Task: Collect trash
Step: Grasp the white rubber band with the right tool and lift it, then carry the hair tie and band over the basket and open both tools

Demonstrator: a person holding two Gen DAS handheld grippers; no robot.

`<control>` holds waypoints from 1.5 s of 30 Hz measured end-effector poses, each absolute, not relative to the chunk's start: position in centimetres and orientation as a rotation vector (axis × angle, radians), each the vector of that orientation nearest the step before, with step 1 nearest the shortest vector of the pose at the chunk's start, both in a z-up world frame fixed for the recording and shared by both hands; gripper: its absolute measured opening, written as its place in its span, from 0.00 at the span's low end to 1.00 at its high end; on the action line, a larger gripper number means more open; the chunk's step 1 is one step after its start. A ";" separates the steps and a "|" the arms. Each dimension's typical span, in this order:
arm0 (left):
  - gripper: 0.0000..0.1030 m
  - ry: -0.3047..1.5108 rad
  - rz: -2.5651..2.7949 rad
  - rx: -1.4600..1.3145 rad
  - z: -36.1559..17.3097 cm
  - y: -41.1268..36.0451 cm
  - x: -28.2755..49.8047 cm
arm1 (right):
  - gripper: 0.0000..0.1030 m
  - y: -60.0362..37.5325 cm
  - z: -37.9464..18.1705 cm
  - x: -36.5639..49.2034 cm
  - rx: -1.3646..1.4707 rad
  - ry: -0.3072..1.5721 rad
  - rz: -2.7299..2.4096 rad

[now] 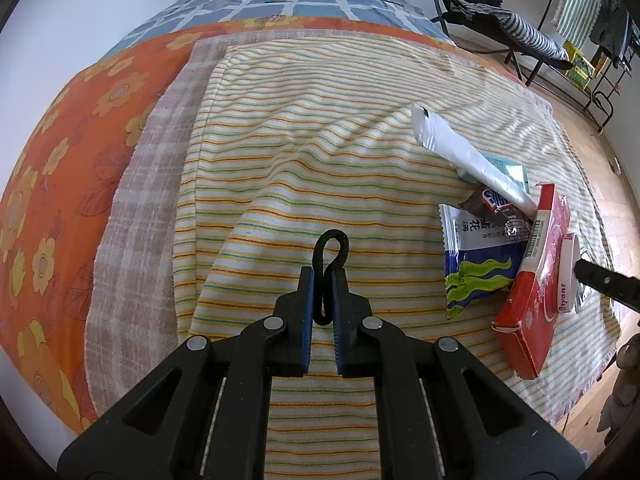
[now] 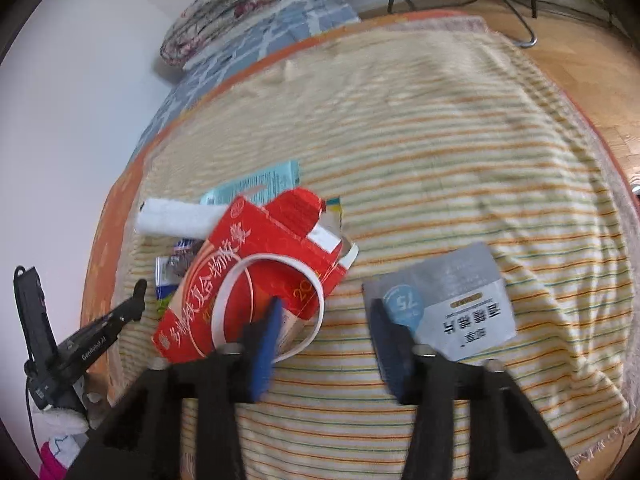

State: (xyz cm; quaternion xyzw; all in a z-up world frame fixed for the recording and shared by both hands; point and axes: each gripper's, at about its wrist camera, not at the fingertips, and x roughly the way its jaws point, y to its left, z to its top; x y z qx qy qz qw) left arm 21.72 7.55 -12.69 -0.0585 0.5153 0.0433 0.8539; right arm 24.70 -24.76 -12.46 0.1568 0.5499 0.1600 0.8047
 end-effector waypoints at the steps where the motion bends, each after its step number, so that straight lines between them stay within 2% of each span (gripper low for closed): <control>1: 0.06 1.085 0.091 -0.124 -12.7 7.6 21.7 | 0.28 -24.8 -12.7 24.7 0.341 1.180 0.348; 3: 0.06 1.085 0.092 -0.126 -12.8 7.6 21.7 | 0.10 -24.8 -12.8 24.7 0.347 1.169 0.360; 5: 0.06 1.085 0.091 -0.125 -12.8 7.6 21.6 | 0.01 -24.5 -12.5 24.6 0.324 1.159 0.360; 18: 0.06 1.051 0.056 -0.124 -10.4 7.4 19.5 | 0.00 -23.9 -7.8 22.6 0.260 1.035 0.378; 30: 0.06 1.012 -0.016 -0.121 -6.5 5.6 14.1 | 0.00 -21.7 -3.8 17.6 0.150 0.958 0.470; 45: 0.06 0.967 -0.094 -0.064 -3.1 1.9 6.0 | 0.00 -21.9 -2.5 8.5 0.078 0.943 0.548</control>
